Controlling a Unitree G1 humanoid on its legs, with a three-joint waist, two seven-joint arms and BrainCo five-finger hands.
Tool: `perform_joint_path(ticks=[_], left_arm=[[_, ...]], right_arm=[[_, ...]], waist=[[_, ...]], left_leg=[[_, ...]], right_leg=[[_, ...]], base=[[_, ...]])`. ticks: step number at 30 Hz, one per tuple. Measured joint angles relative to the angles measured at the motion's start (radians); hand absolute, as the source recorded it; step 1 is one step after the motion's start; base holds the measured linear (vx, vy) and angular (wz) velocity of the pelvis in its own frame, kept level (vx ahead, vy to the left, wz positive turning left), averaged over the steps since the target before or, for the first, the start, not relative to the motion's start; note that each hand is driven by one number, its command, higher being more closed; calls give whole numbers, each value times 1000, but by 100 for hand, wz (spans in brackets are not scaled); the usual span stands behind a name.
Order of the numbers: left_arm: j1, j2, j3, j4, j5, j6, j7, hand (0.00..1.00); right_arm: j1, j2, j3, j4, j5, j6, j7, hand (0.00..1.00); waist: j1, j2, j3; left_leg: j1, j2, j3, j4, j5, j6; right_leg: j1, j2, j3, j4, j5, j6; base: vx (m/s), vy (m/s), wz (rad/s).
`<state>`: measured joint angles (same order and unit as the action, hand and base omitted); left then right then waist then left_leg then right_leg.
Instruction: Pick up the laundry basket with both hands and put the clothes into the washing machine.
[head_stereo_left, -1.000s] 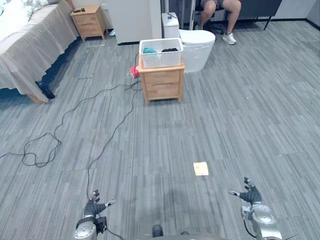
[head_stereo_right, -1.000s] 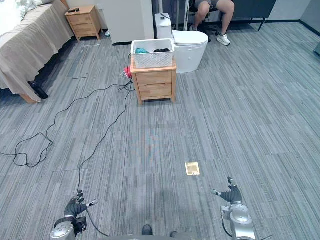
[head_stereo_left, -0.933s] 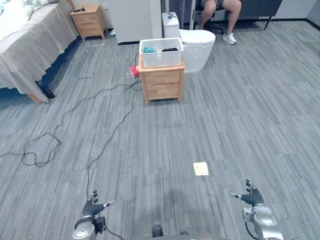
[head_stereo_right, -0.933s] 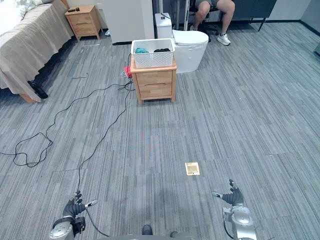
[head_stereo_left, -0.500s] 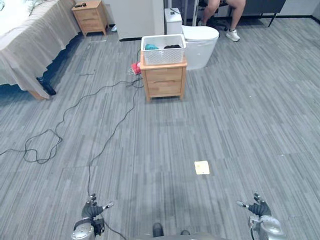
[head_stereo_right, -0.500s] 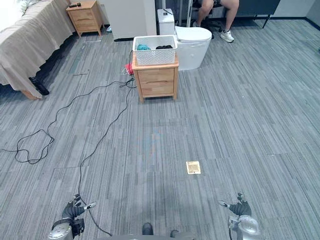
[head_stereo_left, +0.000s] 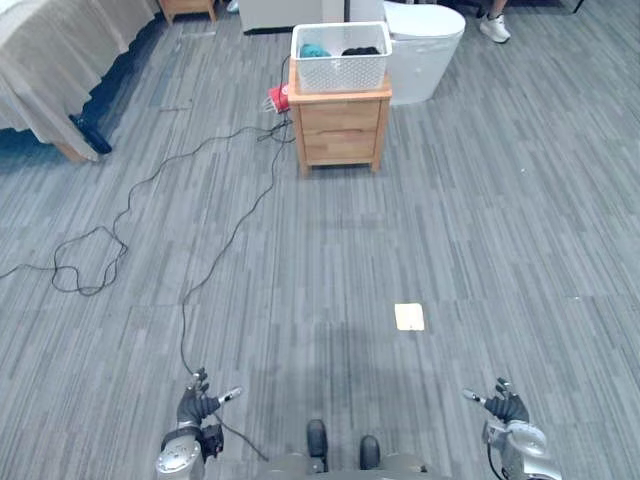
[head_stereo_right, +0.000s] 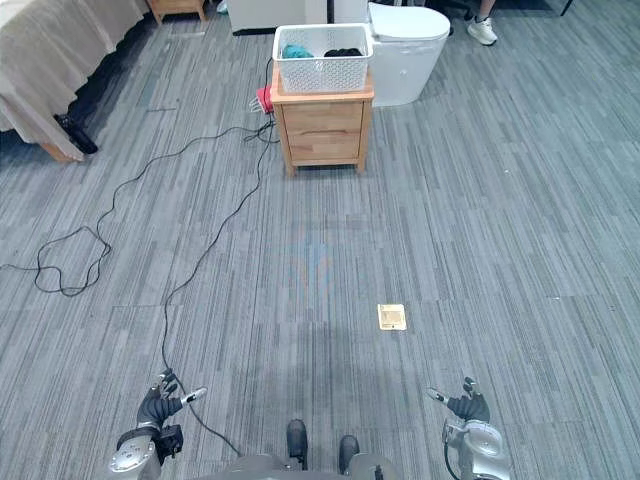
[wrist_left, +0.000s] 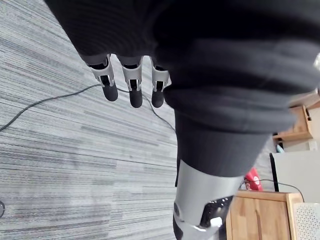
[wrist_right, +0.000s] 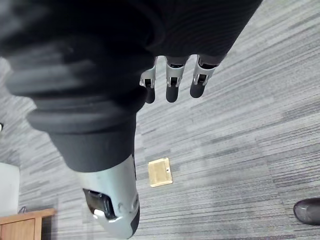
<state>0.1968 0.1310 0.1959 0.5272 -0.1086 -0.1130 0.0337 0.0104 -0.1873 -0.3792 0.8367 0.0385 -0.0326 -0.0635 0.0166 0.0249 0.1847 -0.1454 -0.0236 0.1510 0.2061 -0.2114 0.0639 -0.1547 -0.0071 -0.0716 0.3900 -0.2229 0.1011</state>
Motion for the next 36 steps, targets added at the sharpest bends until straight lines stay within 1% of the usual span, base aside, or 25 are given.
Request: perform_joint_path(ticks=[2, 3, 7, 8, 10, 11, 12, 13, 14, 15, 16, 18, 20, 22, 24, 26, 27, 28, 29, 30, 31, 32, 33, 34, 36], left_arm=[[-12, 29, -29, -10, -6, 0, 15, 0], [-18, 38, -34, -9, -7, 0, 17, 0], [-55, 78, -35, 40, -19, -5, 40, 0], [-90, 82, -29, 97, -33, -5, 51, 0], [-129, 92, -30, 161, -37, -6, 61, 0], [-140, 90, -32, 183, -37, -6, 60, 0], [-135, 90, -32, 193, -37, -11, 59, 0], [-135, 85, -34, 206, -36, -12, 58, 0], [-135, 65, -30, 224, -37, -8, 55, 0], [-132, 53, -16, 227, -36, -8, 53, 0], [-127, 45, -4, 228, -36, -8, 51, 0], [-109, 36, 31, 228, -37, -6, 51, 0], [-104, 18, 32, 210, -37, -5, 49, 0], [-99, -5, 32, 191, -37, -6, 34, 0], [-100, -10, 30, 185, -36, -7, 30, 0], [-98, -19, 31, 187, -36, -5, 31, 0], [-89, -22, 30, 189, -35, -4, 31, 0], [-66, -15, 33, 192, -34, -3, 31, 0], [-52, -9, 33, 198, -34, 1, 31, 0], [-42, -9, 30, 202, -34, 1, 31, 0], [-46, -8, 20, 203, -34, 1, 30, 0], [-46, -2, 3, 204, -34, 1, 29, 0], [-49, 1, -2, 209, -34, 1, 29, 0], [-53, 7, -11, 218, -34, 8, 30, 0], [-58, 14, -18, 226, -33, 17, 32, 0]], right_arm=[[28, 17, 42, -23, 0, 1, 0, 0], [37, 20, 49, -29, 0, 1, 0, 0], [31, 16, 69, -27, 1, 5, -3, 0], [19, 0, 81, -24, 1, 5, -3, 0], [15, -8, 83, -26, 1, 4, -3, 0], [21, -13, 83, -27, 0, 4, -4, 0], [40, -12, 84, -27, -1, 4, -3, 0], [48, -15, 83, -25, -1, 5, -2, 0], [38, -16, 82, -25, -1, 5, -2, 0], [36, -3, 85, -28, -3, 5, 2, 0], [36, 2, 87, -28, -3, 6, 2, 0], [35, 22, 109, -43, -2, 0, 0, 0], [35, 33, 110, -78, -1, -1, 0, 0], [37, 33, 110, -110, -1, -2, 0, 0], [26, 25, 110, -117, -1, -5, 0, 0], [21, 19, 87, -114, -1, -4, -2, 0], [28, 18, 83, -109, -1, -4, -2, 0], [47, 25, 83, -104, -3, -4, -2, 0], [68, 36, 83, -104, -3, -3, -2, 0], [88, 46, 81, -102, -7, -2, -2, 0], [100, 60, 81, -93, -12, -2, -2, 0], [101, 73, 83, -75, -15, -1, -1, 0], [102, 79, 84, -67, -17, 0, -1, 0], [98, 85, 88, -57, -23, 1, 0, 0], [85, 83, 129, -56, -43, 4, 1, 0]], waist=[[-8, -16, 26], [-7, -18, 31], [-45, -15, 61], [-57, 0, 91], [-67, -12, 102], [-75, -23, 101], [-90, -45, 88], [-94, -43, 89], [-94, -8, 89], [-89, 4, 92], [-79, 7, 92], [-38, 2, 93], [-20, -14, 97], [-1, -16, 96], [8, -19, 91], [28, -10, 84], [35, -1, 77], [47, -15, 57], [54, -40, 31], [50, -64, 8], [52, -98, -10], [46, -120, -10], [37, -125, -11], [15, -125, -10], [-1, -103, -1]], left_leg=[[42, -12, -21, 30, -49, 16], [52, -13, -24, 38, -62, 17], [140, 2, -77, 26, -105, 22], [204, 19, -94, -15, -103, 16], [279, 20, -111, -65, -86, -20], [319, 24, -130, -58, -109, -66], [351, 22, -145, -17, -138, -115], [363, 32, -154, 19, -148, -135], [329, 83, -140, 167, -127, -197], [245, 132, -109, 418, 6, -262], [196, 163, -99, 555, 89, -265], [11, 264, -47, 971, 64, -176], [-118, 268, -4, 1005, 35, -133], [-215, 265, 55, 874, 4, -127], [-287, 219, 68, 589, 6, -127], [-291, 155, 15, 150, 69, -161], [-292, 141, -7, 51, 99, -152], [-295, 123, -28, 59, 190, -109], [-301, 103, -25, 107, 246, -75], [-309, 90, -16, 156, 243, -45], [-290, 72, 7, 193, 183, -23], [-242, 51, 21, 215, 129, -17], [-214, 41, 20, 222, 96, -10], [-164, 35, 23, 232, 59, 3], [-20, 41, 33, 208, 9, 10]], right_leg=[[-172, -54, -50, 369, -33, -13], [-198, -66, -60, 397, -43, -23], [-322, -88, -123, 207, -39, -21], [-330, -68, -130, 38, 38, -23], [-362, -61, -144, -158, 161, -20], [-384, -60, -141, -202, 218, -44], [-397, -70, -131, -184, 264, -98], [-397, -70, -120, -131, 348, -147], [-394, -44, -149, -18, 295, -188], [-339, -11, -161, 8, 215, -206], [-294, 11, -159, 1, 190, -221], [-92, 84, -143, -66, 126, -255], [52, 92, -113, -146, 119, -265], [184, 92, -96, -251, 117, -263], [279, 84, -72, -327, 85, -236], [359, 83, -25, -368, 28, -190], [386, 86, -2, -370, -3, -170], [420, 69, 30, -339, -76, -159], [417, 42, 57, -288, -121, -135], [388, 14, 66, -194, -148, -97], [313, -22, 78, 10, -152, -73], [211, -58, 70, 277, -78, 31], [158, -76, 67, 421, 9, 82], [94, -104, 59, 590, 29, 83], [-12, -138, 13, 726, -25, -4]], base=[[200, 87, 21], [266, 75, 20], [429, 24, 34], [557, -34, 30], [610, -65, 41], [716, -146, 65], [755, -184, 70], [927, -273, 48], [945, -335, 18], [953, -345, 1], [811, -314, -15], [789, -247, -38], [669, -146, -24], [767, -124, -25], [610, -23, -32], [663, 85, -58], [648, 188, -85], [700, 245, -85], [723, 257, -69], [799, 232, -43], [790, 213, -31], [916, 251, -25], [715, 207, 2], [659, 171, 9], [600, 131, -10]])
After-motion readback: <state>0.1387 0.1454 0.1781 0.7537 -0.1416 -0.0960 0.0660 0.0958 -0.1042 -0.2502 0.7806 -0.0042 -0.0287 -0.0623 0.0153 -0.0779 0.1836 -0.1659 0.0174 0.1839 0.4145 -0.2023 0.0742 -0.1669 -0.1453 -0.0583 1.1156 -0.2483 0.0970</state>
